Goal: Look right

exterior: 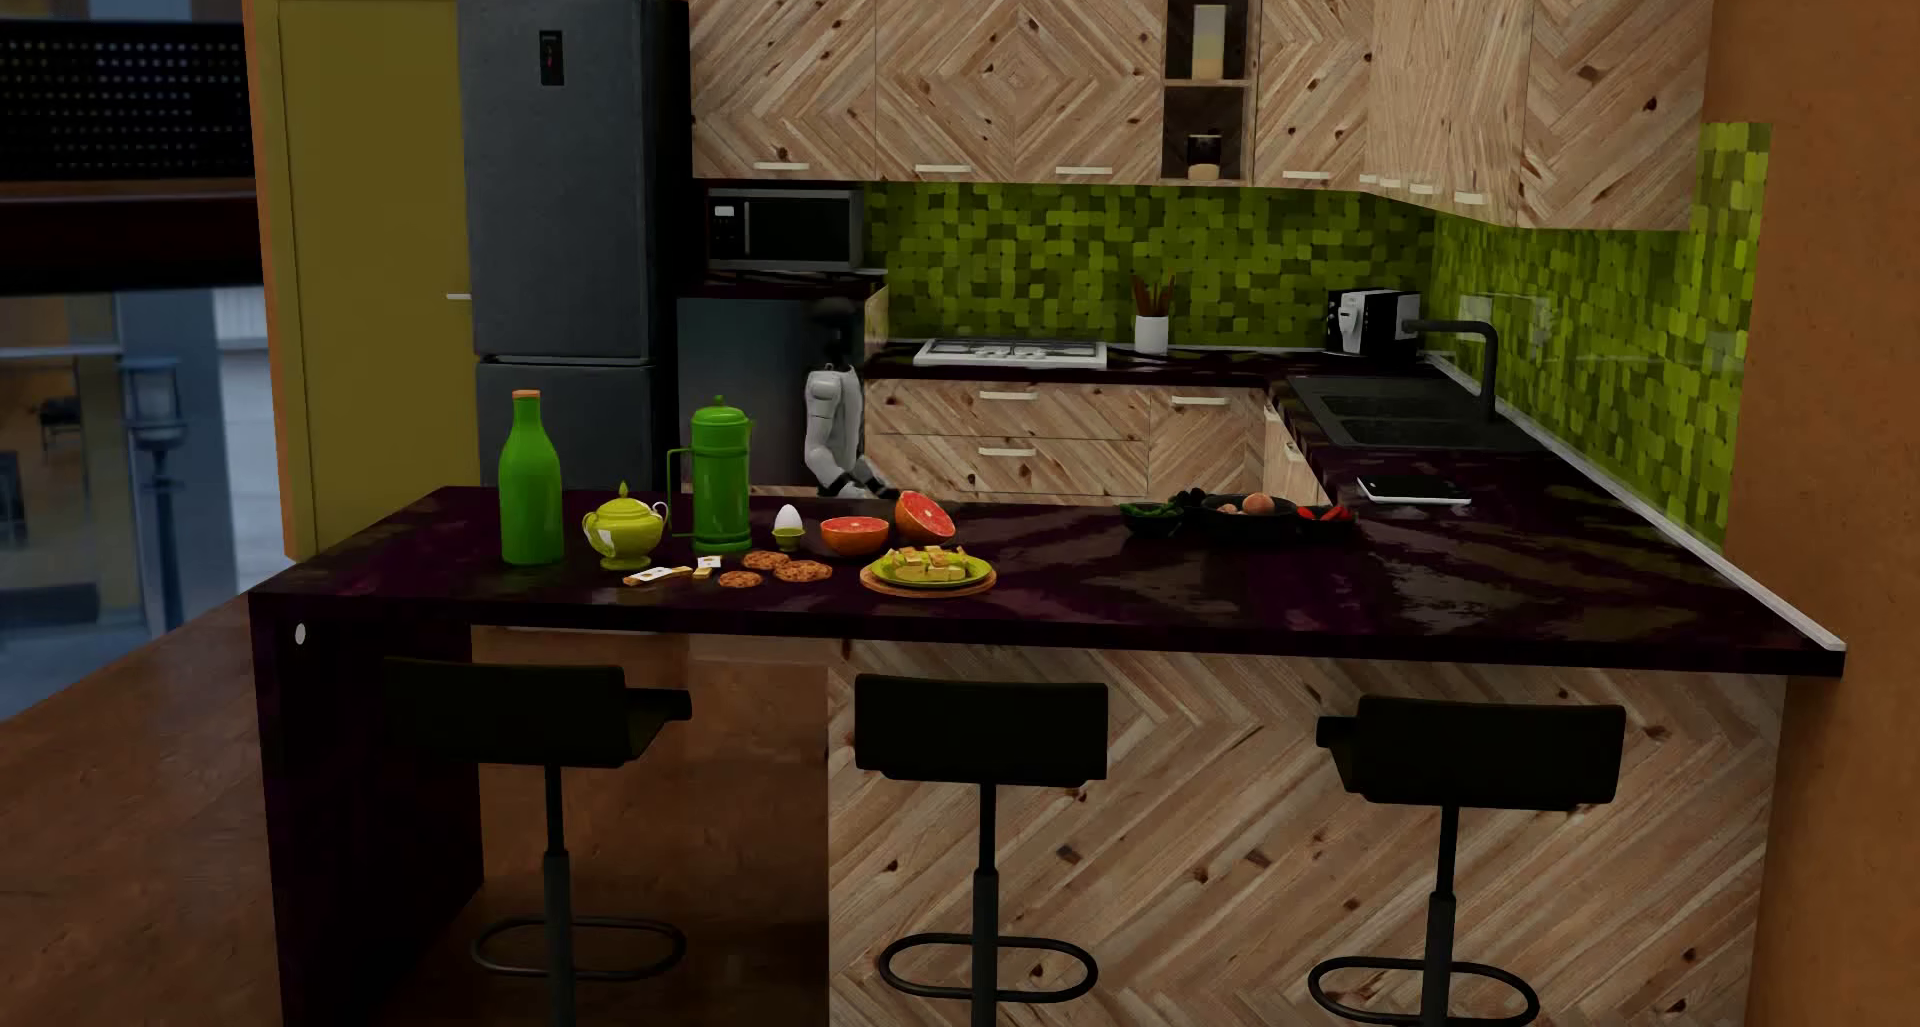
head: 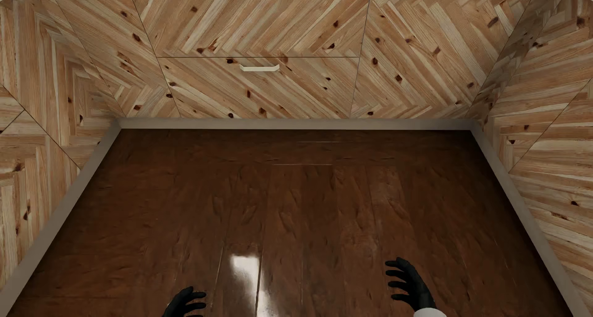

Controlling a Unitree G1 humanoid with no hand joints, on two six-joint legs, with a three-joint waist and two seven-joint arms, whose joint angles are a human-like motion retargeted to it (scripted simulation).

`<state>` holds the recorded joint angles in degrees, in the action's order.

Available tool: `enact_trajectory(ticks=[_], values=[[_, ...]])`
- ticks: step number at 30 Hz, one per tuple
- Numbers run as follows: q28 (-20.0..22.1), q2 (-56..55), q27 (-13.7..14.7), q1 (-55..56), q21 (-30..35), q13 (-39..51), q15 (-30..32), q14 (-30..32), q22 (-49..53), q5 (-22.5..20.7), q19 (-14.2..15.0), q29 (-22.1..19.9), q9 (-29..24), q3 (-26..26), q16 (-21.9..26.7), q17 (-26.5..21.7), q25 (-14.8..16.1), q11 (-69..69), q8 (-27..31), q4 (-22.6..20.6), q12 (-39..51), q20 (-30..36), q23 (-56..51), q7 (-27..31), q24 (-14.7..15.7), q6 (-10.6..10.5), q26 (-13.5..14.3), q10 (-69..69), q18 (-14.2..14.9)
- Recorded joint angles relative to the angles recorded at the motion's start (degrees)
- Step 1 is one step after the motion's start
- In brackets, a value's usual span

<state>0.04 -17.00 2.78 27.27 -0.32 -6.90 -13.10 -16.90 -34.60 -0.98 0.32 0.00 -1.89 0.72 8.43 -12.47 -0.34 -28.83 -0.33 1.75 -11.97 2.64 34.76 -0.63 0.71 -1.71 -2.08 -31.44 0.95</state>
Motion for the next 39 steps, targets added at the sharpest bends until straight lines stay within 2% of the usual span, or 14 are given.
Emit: enact_trajectory(ticks=[2,5,8,10,12,14,16,17,18,23,29,32,34,39], values=[[-0.46,-4.21,0.97,2.68,1.52,-6.74,0.77,-2.24,0.06,0.11,0.29,0.7,2.13,-3.21,1.83,1.24,-0.94,-5.8,3.05,1.52,-3.14,0.33,6.56,2.73,1.87,-0.65,3.92,-18.4,3.32],[-0.46,-10.08,-3.44,-3.79,1.17,-10.87,-4.29,2.01,-1.46,0.42,1.65,-0.86,2.91,-14.64,5.0,3.61,3.81,-12.3,4.62,6.49,-0.17,0.13,2.51,2.85,2.11,-2.64,3.23,-6.47,13.61],[0.82,-12.79,-8.5,-3.15,1.25,-11.25,-10.89,-5.0,1.59,3.96,1.44,-0.5,2.13,-13.18,2.42,3.34,4.8,-16.35,1.96,7.06,4.64,0.35,4.68,-0.34,0.85,0.4,2.08,-9.61,8.24],[0.65,-13.6,-10.26,-2.25,0.57,-10.36,-4.52,-5.43,1.19,4.22,1.14,0.85,2.33,-11.16,2.27,2.19,2.2,-15.57,2.44,5.61,2.78,1.97,4.2,0.47,-1.55,2.42,0.53,-11.38,2.33],[-0.96,-13.38,-8.89,-2.27,1.44,-10.91,-0.69,-8.13,0.54,1.97,1.86,0.02,2.23,-9.33,0.9,3.0,1.64,-11.38,3.16,3.09,2.06,1.76,3.98,3.01,-3.53,0.58,-1.87,-13.71,-0.6],[-3.46,-14.63,-7.03,-4.22,1.97,-10.57,-9.56,-1.08,-2.16,2.78,0.43,-1.95,1.16,-12.4,4.21,5.26,3.03,-15.29,2.57,3.17,1.62,1.13,0.93,1.92,-3.99,2.38,-2.02,-9.69,6.2],[-3.16,-12.89,-6.76,-3.87,3.17,-8.55,-15.21,-1.9,-0.65,4.09,0.57,0.24,1.38,-12.3,3.63,3.17,4.12,-21.53,0.36,3.94,3.41,0.35,1.41,-0.64,-2.59,5.28,-2.35,-11.16,4.38],[-2.05,-12.62,-6.41,-3.49,2.99,-8.97,-9.17,-2.77,1.24,3.9,4.05,1.58,1.69,-10.93,1.94,1.45,3.86,-19.98,0.33,4.81,3.78,1.81,2.48,-1.06,-1.73,5.47,-2.28,-12.38,4.7],[-0.76,-11.92,-6.55,-4.05,1.57,-8.77,-5.45,-3.13,1.26,3.68,-0.02,2.64,1.64,-11.17,1.03,1.62,3.45,-18.89,0.53,4.92,3.17,2.35,3.53,-1.42,-1.26,5.83,-1.0,-12.63,6.03],[1.89,-10.9,-7.04,-5.74,1.38,-6.89,-1.45,-3.7,0.22,0.77,0.62,1.32,0.5,-14.12,2.79,3.52,0.79,-13.22,3.43,4.2,1.15,0.18,3.09,0.05,-3.9,-0.27,-0.51,-10.29,4.62],[-2.64,-11.29,-7.67,-4.8,1.65,-5.02,-1.61,-2.87,3.06,0.39,0.58,2.39,-0.46,-13.18,1.63,3.29,3.63,-13.58,4.16,5.35,2.22,1.94,3.24,-0.8,-1.7,0.29,1.33,-15.7,4.88],[-4.2,-11.47,-2.83,-3.43,1.11,-10.36,0.58,-4.04,2.69,-2.28,1.02,-0.33,-0.5,-11.73,0.53,4.4,4.93,-10.61,5.32,5.38,4.65,1.81,2.61,3.63,-2.84,-1.32,-1.16,-11.65,2.28],[-3.74,-10.88,-1.58,-4.6,2.8,-7.52,1.06,-3.43,2.24,-1.42,1.17,-0.98,-0.57,-15.93,3.8,6.0,5.01,-9.97,5.1,5.49,1.22,1.15,2.57,3.07,-3.11,1.42,-0.31,-10.38,9.15],[-1.88,-10.38,-8.96,-6.31,3.19,-7.08,2.16,-2.84,1.03,-0.16,1.32,3.32,1.78,-16.11,1.82,3.93,3.43,-6.73,3.35,7.08,1.79,1.85,2.3,-0.1,-1.55,3.81,-2.16,-8.04,5.34]])
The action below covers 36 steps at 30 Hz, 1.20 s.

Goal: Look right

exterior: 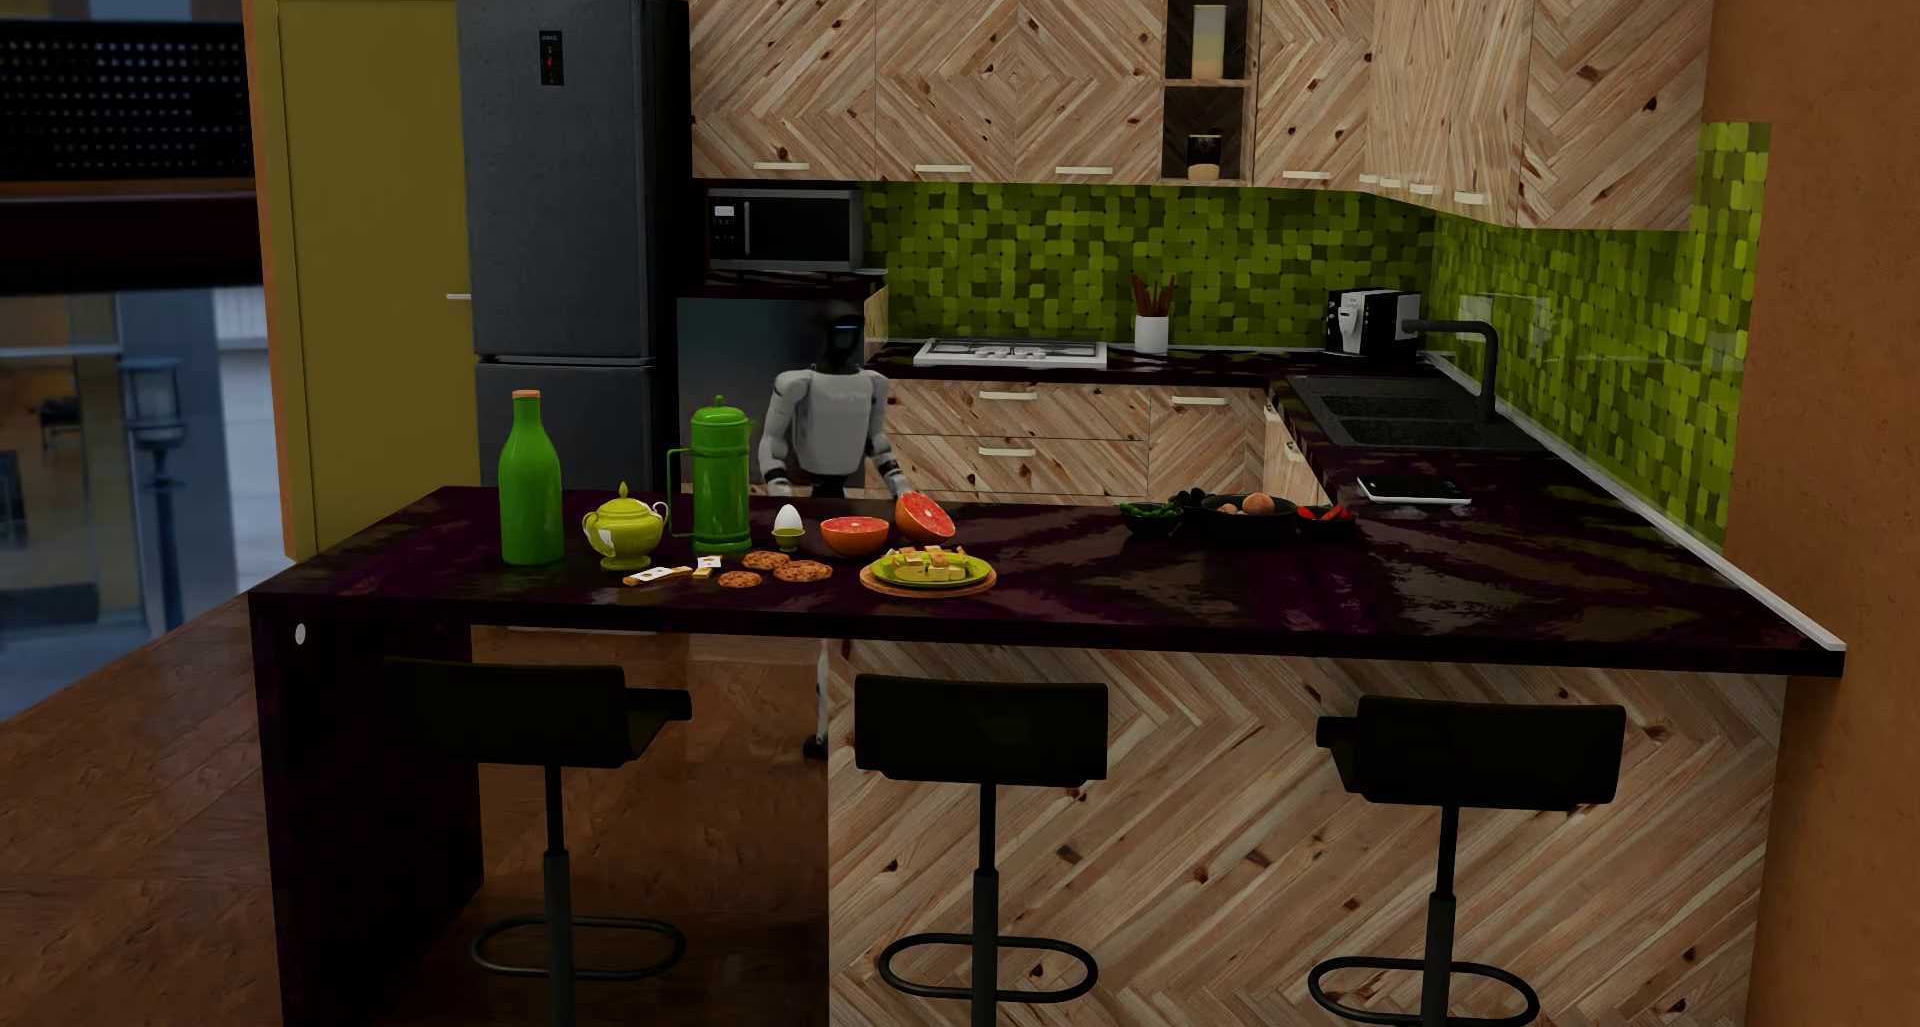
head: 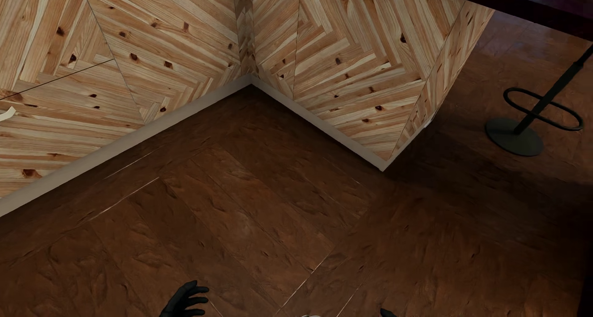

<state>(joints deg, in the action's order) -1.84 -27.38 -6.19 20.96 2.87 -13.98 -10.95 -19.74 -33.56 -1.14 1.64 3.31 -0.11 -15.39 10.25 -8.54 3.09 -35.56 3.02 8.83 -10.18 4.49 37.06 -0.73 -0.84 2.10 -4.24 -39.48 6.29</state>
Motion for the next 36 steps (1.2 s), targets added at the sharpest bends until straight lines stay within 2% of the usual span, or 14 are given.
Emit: enact_trajectory(ticks=[2,7,14,19,21,22,23,26,28,29,30,33,35,36], values=[[-0.69,0.64,-1.86,-1.93,-1.93,0.12,-3.32,1.09,0.45,-0.17,-2.18,0.0,-0.3,-1.36,1.4,2.11,-0.12,0.74,-0.01,0.56,-0.89,-0.9,-0.4,-1.45,-0.09,0.29,1.24,2.62,-0.15],[-2.27,0.63,-1.55,-1.56,0.65,0.99,1.53,-0.52,0.06,0.64,-0.09,-1.53,-1.61,-2.03,0.69,1.9,-0.05,2.27,-0.09,0.98,-0.97,-0.44,0.0,-3.02,0.89,-0.74,2.5,0.23,-0.75],[-2.5,-1.27,0.41,-1.47,0.11,-0.05,0.36,-1.94,0.88,1.51,0.64,-2.29,-1.18,-1.92,-0.2,1.17,-2.39,0.97,-0.49,1.2,1.39,-0.3,0.13,-4.43,0.5,-1.58,0.43,-1.1,-1.06],[-2.67,-0.52,3.06,-2.69,0.31,-2.18,0.42,-1.43,0.13,0.17,0.4,-5.31,-1.5,-3.22,2.18,1.43,1.91,5.03,0.72,0.94,-1.06,-0.33,-0.62,-2.89,0.13,-2.09,0.82,1.51,-1.0],[-3.8,-2.12,1.77,-4.16,-0.87,-1.43,-9.12,-1.1,-0.57,2.24,-8.15,-3.36,-1.94,-2.09,3.22,-0.31,0.99,-0.56,-2.4,1.0,2.09,-1.62,0.65,-4.47,1.1,-0.2,-0.36,2.44,-0.97],[-3.81,-3.2,0.56,-3.81,-1.54,-0.72,-11.94,-2.68,-0.63,3.24,-8.8,-2.76,-1.91,-0.65,2.97,0.0,-1.05,-4.61,-3.6,1.53,2.5,-2.2,0.08,-5.02,1.1,0.84,0.06,-0.13,-0.63],[-3.18,-4.0,-0.15,-2.9,-0.52,0.06,-10.0,-4.64,0.59,4.07,3.48,-2.39,-1.62,1.07,1.61,-0.64,-3.52,-6.41,-3.41,1.98,2.12,-1.68,0.41,-5.12,0.65,1.4,-0.07,-3.46,-0.31],[0.06,-4.5,0.89,-0.41,-0.67,-1.79,4.33,-5.71,2.38,0.75,0.88,-3.04,-0.07,2.32,-0.6,3.11,-3.23,-0.63,0.1,0.26,-1.65,2.43,-2.32,-0.3,-1.63,-0.7,0.01,-7.43,-1.5],[-0.29,-5.66,6.8,-3.64,-0.63,-2.74,-9.92,-6.1,-2.12,1.35,-1.55,-6.0,-1.02,-0.68,2.93,0.88,2.5,-7.75,-2.07,0.62,1.51,-1.65,-0.95,-1.08,-1.62,-0.87,-2.21,-2.66,1.9],[-0.16,-5.14,8.41,-3.15,-0.11,-2.25,-15.58,-7.59,-0.78,3.01,-4.91,-6.39,-1.29,0.37,3.4,-1.08,3.75,-12.59,-3.07,0.38,3.21,-2.9,0.52,-1.87,-1.31,-0.22,-3.03,-4.71,0.25],[0.84,-5.47,8.78,-1.2,-0.02,-1.0,-8.63,-8.09,0.22,3.02,2.15,-6.08,-1.99,3.07,0.58,-2.25,3.81,-11.65,-2.48,0.59,4.42,-2.15,1.85,-1.41,-0.96,-0.89,-2.22,-9.44,0.41],[1.21,-6.42,7.62,5.39,-0.77,-0.91,-1.06,-4.12,-1.01,0.28,0.79,-3.43,-2.28,6.39,-1.27,0.55,4.46,-6.69,0.38,-2.04,1.89,-0.74,1.46,3.82,-1.43,-4.25,2.53,-13.06,-1.59],[-0.12,-6.7,6.54,2.45,-0.94,-0.52,-5.23,-4.52,-0.9,0.84,0.95,-5.85,-2.34,1.62,1.64,2.25,2.31,-6.76,1.03,-1.19,-2.02,-1.51,-0.42,0.93,-1.71,-3.54,1.4,-5.63,1.6],[0.01,-5.99,5.39,1.49,-0.06,-0.95,-3.65,-4.05,0.05,1.32,0.88,-6.24,-2.19,0.46,1.24,0.94,0.96,-4.92,0.76,-1.1,-1.68,-0.77,-0.13,-0.04,-1.01,-3.37,-0.04,-4.23,-0.13]])
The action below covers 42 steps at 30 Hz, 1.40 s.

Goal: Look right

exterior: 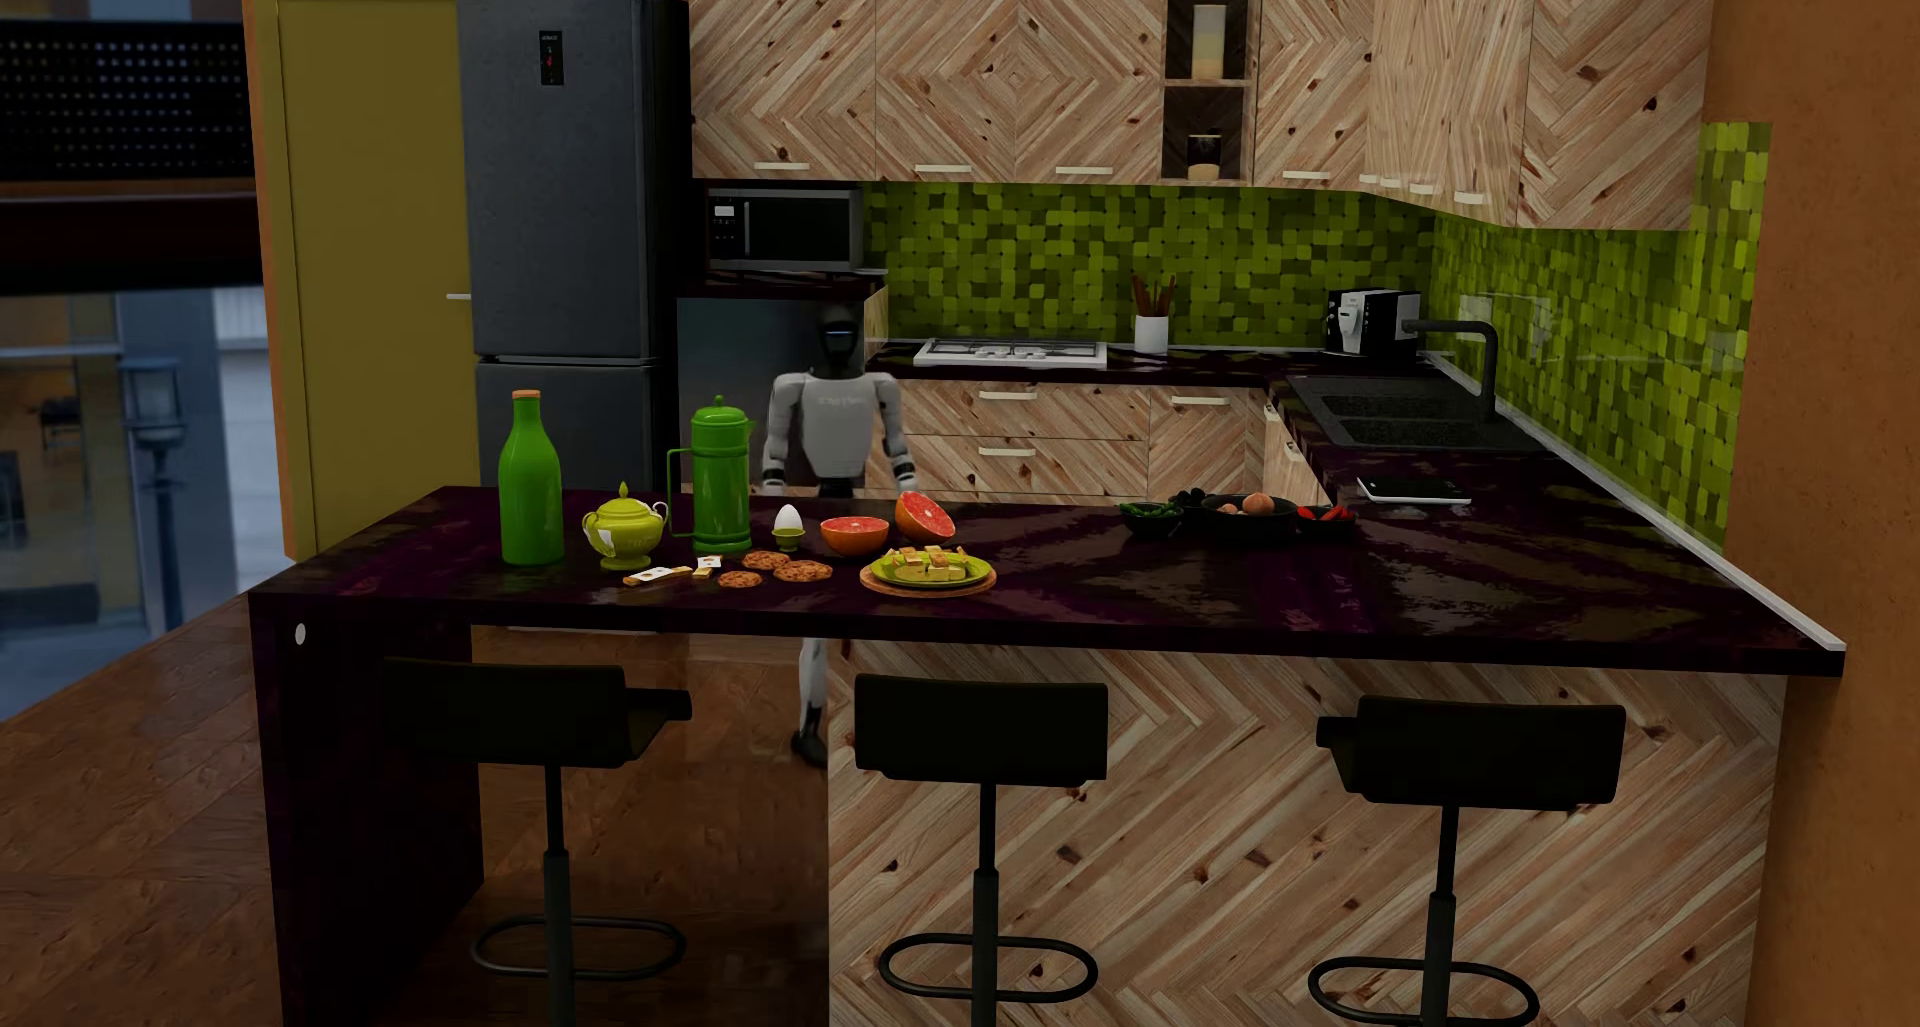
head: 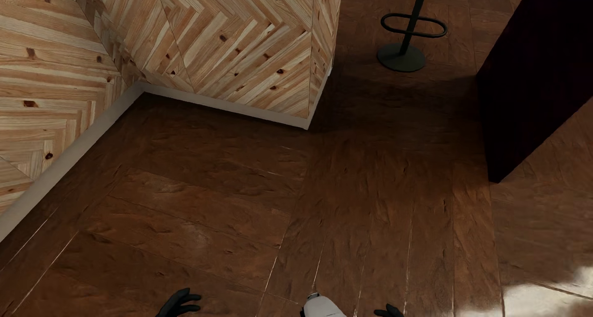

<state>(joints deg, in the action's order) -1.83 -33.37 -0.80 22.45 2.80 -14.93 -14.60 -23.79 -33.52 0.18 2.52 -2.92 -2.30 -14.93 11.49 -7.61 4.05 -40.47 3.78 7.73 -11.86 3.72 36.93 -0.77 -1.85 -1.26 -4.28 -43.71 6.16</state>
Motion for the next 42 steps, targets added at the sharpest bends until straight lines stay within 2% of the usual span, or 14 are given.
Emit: enact_trajectory(ticks=[5,6,10,14,16,20,23,24,28,32,34,39,41,42], values=[[1.16,1.73,-8.45,-3.52,0.8,-1.07,-4.63,0.69,-2.71,0.92,-5.46,1.93,0.35,-3.2,-0.34,0.12,-0.07,0.35,-1.91,1.44,4.98,0.0,-0.42,-3.32,1.94,3.1,1.57,3.54,-0.4],[0.95,0.88,-8.5,-2.5,0.74,-0.66,-4.33,-0.39,-0.87,2.38,-0.83,2.69,0.06,-0.08,-1.03,-1.57,-0.75,-2.02,-2.41,1.15,5.91,0.35,0.88,-3.14,1.45,4.3,1.45,0.09,-0.23],[-0.54,2.28,-1.84,2.91,-0.1,-2.06,6.14,2.39,0.44,0.28,1.31,4.61,-1.18,5.69,-1.38,-1.16,-2.45,2.41,0.12,-1.97,3.55,-1.2,2.0,4.41,-1.5,1.93,-1.03,-9.92,-2.01],[-0.33,1.13,1.83,-1.77,-0.01,-0.99,-9.87,-0.55,-2.24,2.54,-10.72,1.82,1.42,2.29,1.43,-1.17,-1.19,-8.93,-3.37,-0.82,2.9,-1.09,-1.37,-0.43,0.64,2.99,-3.01,-1.21,-1.9],[2.47,2.66,0.57,-0.82,-0.33,2.58,-1.34,-2.54,1.3,2.35,-0.03,3.46,2.13,4.48,-1.07,-2.81,-1.43,-6.42,-2.33,-0.21,3.62,1.1,0.81,-0.03,3.0,3.52,-0.7,-5.11,-0.27],[3.08,2.74,0.91,-2.34,-2.1,-1.02,0.74,-0.55,-0.2,-0.76,-0.39,5.17,2.33,0.35,-0.31,1.59,2.9,0.23,0.15,-0.11,2.02,0.52,-0.24,1.7,2.67,0.14,2.05,0.12,0.13],[1.07,3.1,0.21,-3.58,-0.29,-3.63,-16.42,-0.63,0.29,3.8,-9.5,3.05,1.89,1.08,-0.36,-1.2,2.27,-11.83,-3.95,0.15,5.43,-0.21,-0.67,-0.84,1.1,2.56,1.6,0.13,0.69],[1.41,3.92,-1.14,-2.98,-0.29,-2.3,-10.91,-1.91,-0.28,4.87,3.4,2.98,1.81,2.96,-1.57,-3.84,-0.49,-10.17,-3.16,0.29,5.91,0.87,1.47,-1.22,1.18,3.1,2.31,-2.3,0.97],[0.8,3.05,-2.36,3.87,-0.8,-3.94,-1.63,-0.29,-0.11,-0.34,0.41,1.53,1.35,6.28,-1.59,-2.08,-2.81,-4.21,-0.7,-2.71,2.37,-1.18,0.71,2.73,0.6,-2.12,2.74,-5.17,-2.11],[-0.08,2.72,-5.14,-0.22,1.11,0.02,-10.4,1.82,-0.89,3.8,-7.89,1.49,1.02,1.02,0.93,-0.05,0.65,-5.46,-3.04,-2.27,2.38,0.1,-1.02,-2.31,0.35,2.25,-0.27,0.67,-2.72],[0.88,3.35,-6.59,-0.18,0.31,0.11,-4.17,-0.09,0.65,5.18,3.88,4.78,1.0,3.18,-1.1,-3.09,-0.15,-4.86,-3.63,-1.63,5.08,0.61,1.13,-2.66,1.5,4.18,0.02,-1.97,-2.35],[1.6,4.19,0.06,-1.25,0.9,-0.57,1.2,-1.51,-1.21,0.19,0.1,3.26,0.32,1.58,0.36,-0.01,-0.45,0.61,-0.37,-1.12,1.85,-0.5,0.24,1.74,2.96,1.58,1.54,-1.43,-0.67],[0.73,3.33,1.55,-3.32,-0.77,-1.05,-5.54,-1.52,-1.24,1.67,-7.81,2.74,-0.09,1.31,0.92,0.48,0.38,-3.82,-1.88,-0.88,3.93,-1.25,-1.84,-0.61,2.35,2.9,-0.18,-0.44,-1.28],[0.79,2.68,1.51,-2.57,0.77,-0.77,-5.67,-2.52,-1.4,2.24,-0.98,3.62,0.64,1.92,-0.05,-0.84,-0.4,-4.66,-2.1,-0.56,4.36,-0.4,-0.77,-0.75,1.88,3.03,0.65,-2.04,-1.06]])
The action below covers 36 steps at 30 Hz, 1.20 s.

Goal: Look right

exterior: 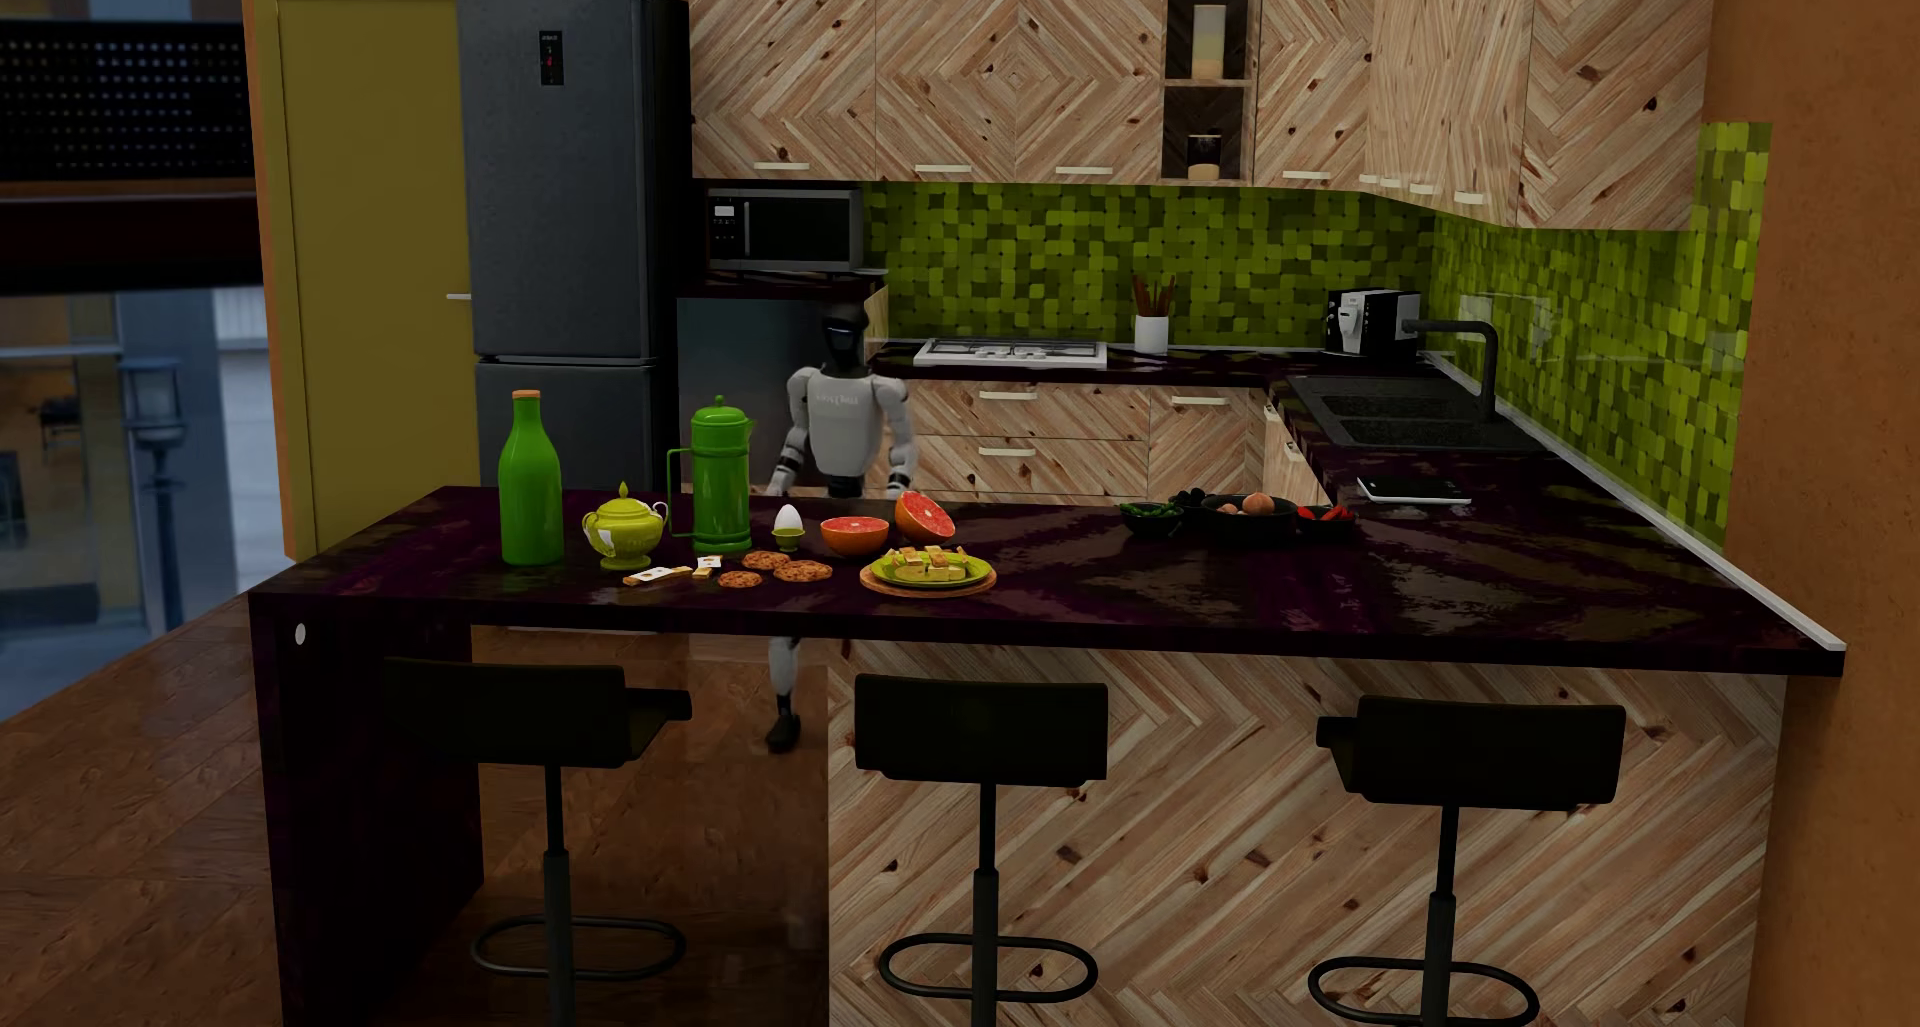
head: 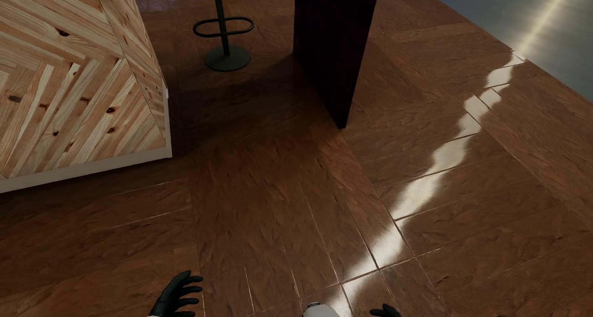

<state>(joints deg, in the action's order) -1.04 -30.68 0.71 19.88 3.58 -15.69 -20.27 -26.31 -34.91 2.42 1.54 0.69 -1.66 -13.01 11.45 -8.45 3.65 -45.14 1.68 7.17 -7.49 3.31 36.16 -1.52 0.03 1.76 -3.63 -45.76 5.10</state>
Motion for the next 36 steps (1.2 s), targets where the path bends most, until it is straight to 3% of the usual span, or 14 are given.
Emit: enact_trajectory(ticks=[1,3,4,5,6,8,11,14,19,23,26,29,34,36], values=[[0.15,-0.01,-0.88,0.58,-0.33,1.98,2.86,-0.28,1.65,0.36,1.4,1.09,-0.39,0.96,-1.03,0.1,-0.87,-0.65,-0.1,0.34,-0.43,0.16,1.22,-0.42,-0.55,0.73,0.46,-3.15,0.34],[-0.35,-0.43,-1.43,8.33,0.29,1.15,7.01,7.65,0.56,-0.98,1.91,2.02,-0.33,5.3,-2.74,-1.66,-1.28,1.28,1.36,-1.25,0.56,0.72,2.66,3.37,-1.81,-0.87,0.79,-14.2,-0.81],[-1.72,0.01,-1.32,8.98,0.31,-1.85,6.95,6.63,0.72,-1.0,2.38,1.71,-0.35,8.03,-2.08,-1.53,-0.17,2.18,1.31,-2.53,1.32,-1.32,2.24,4.74,-2.22,-1.99,0.22,-8.84,-1.74],[-3.16,0.2,-1.48,7.77,-1.95,-2.89,5.47,6.35,-0.91,-1.13,0.66,0.5,-0.48,9.15,-0.52,-0.35,0.79,1.46,0.81,-2.41,0.82,-3.22,0.28,5.0,-2.27,-2.81,1.34,-1.74,-0.66],[-3.98,0.4,-2.45,7.48,-1.37,-0.06,4.91,6.43,-0.4,-0.23,1.58,0.17,-0.39,8.17,0.48,-0.11,0.3,1.06,0.93,-2.89,-1.72,-3.09,0.63,4.63,-1.7,-2.19,1.89,-1.69,1.03],[-4.46,1.56,-5.15,6.11,0.1,3.78,5.72,8.02,-1.09,0.61,1.56,1.31,0.72,8.45,1.17,0.03,-1.58,3.26,0.47,-3.43,-2.93,-1.82,0.15,4.46,0.27,-1.2,1.23,1.36,-0.73],[-1.87,3.78,-7.64,4.5,-1.6,5.76,9.43,9.24,2.06,0.96,2.57,4.25,1.74,9.43,-1.31,-1.05,-1.71,7.47,-0.06,-3.33,-1.51,-1.77,0.04,4.36,1.7,-0.55,1.02,4.2,-0.75],[-0.14,5.74,-7.78,2.95,-0.06,3.79,9.5,9.13,1.24,1.4,1.99,3.28,1.52,7.94,-0.43,-1.56,-1.14,8.77,-1.27,-3.21,-1.75,-2.01,0.93,4.66,0.65,-0.9,4.16,5.04,-0.88],[-2.78,6.74,-8.41,1.47,-0.21,1.62,9.69,9.24,0.56,1.32,2.38,1.11,0.3,7.44,0.04,0.32,-0.95,9.92,-1.19,-2.92,-0.24,-1.67,0.05,4.22,0.15,-0.99,2.29,6.78,-0.64],[-4.01,7.14,-7.02,0.74,-1.4,5.26,9.3,8.83,1.18,1.37,2.54,1.03,-0.81,7.61,-2.51,-0.55,-4.27,10.09,-0.79,-2.94,-0.2,-0.67,1.39,3.74,-0.38,-1.93,0.51,7.21,-0.79],[-2.73,6.52,-6.24,1.15,-0.35,4.95,8.63,8.78,1.13,1.72,2.44,0.59,-0.61,8.08,-0.85,-0.04,-3.88,9.45,-1.1,-3.26,0.41,-1.37,-0.08,4.07,0.55,-1.68,2.46,7.45,-0.68],[0.0,6.62,-4.22,0.73,-0.97,4.25,8.59,8.69,1.1,1.67,2.48,0.83,-1.2,7.75,-1.43,0.07,-3.86,9.45,-0.68,-3.22,-1.27,-0.82,-0.47,3.6,-1.17,-1.72,4.03,7.65,-0.74],[0.58,7.23,-6.07,0.42,-1.16,2.78,9.54,9.05,1.16,0.69,2.05,1.88,-0.79,7.34,0.41,-0.4,-3.11,10.83,-0.84,-2.26,-0.69,-1.41,0.38,3.7,-0.44,-1.6,2.45,8.15,-0.31],[-0.78,7.25,-7.62,0.33,-0.94,3.15,9.74,9.2,1.2,0.75,2.14,1.66,-0.39,8.23,-1.66,-0.62,-2.38,10.87,-0.6,-2.37,0.11,-0.94,0.55,3.52,0.78,-1.57,2.15,8.2,-0.4]])
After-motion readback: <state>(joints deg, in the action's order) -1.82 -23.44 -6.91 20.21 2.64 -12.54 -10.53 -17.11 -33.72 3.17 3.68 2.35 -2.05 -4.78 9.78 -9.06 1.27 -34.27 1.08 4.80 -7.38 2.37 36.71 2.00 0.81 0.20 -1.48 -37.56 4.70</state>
